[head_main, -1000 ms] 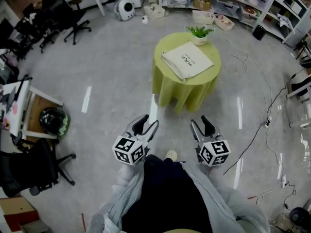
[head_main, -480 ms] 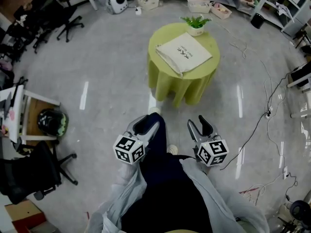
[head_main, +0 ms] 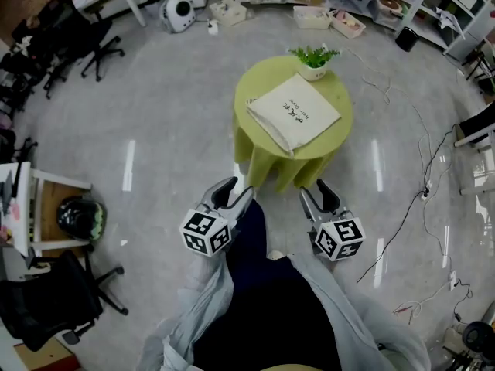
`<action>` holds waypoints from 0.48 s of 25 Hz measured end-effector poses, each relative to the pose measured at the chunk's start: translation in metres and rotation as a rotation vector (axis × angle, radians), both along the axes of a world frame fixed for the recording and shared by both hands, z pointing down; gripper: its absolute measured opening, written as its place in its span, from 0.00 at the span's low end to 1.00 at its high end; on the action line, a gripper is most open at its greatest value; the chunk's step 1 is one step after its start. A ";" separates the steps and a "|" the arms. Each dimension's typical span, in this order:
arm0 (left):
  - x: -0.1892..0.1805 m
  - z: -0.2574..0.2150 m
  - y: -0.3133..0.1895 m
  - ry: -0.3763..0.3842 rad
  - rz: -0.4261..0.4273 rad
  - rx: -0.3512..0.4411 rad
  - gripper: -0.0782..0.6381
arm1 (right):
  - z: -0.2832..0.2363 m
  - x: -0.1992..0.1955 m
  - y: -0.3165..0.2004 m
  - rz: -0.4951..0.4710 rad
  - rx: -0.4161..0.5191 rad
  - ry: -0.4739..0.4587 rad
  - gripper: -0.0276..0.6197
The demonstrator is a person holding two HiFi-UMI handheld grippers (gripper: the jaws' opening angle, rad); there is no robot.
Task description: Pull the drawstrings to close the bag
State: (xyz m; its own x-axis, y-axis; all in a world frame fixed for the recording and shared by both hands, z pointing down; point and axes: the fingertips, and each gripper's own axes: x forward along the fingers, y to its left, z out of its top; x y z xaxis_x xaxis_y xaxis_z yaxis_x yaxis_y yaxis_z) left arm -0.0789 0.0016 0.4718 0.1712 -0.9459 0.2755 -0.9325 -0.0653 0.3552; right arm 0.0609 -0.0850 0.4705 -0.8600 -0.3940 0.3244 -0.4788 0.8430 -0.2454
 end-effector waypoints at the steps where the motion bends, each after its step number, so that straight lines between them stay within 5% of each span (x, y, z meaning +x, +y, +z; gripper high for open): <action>1: -0.008 -0.001 -0.010 0.001 0.007 -0.001 0.38 | -0.001 -0.008 -0.010 0.007 -0.001 0.000 0.36; 12: -0.114 -0.022 -0.126 -0.044 0.123 0.004 0.38 | -0.016 -0.093 -0.106 0.119 0.004 -0.005 0.36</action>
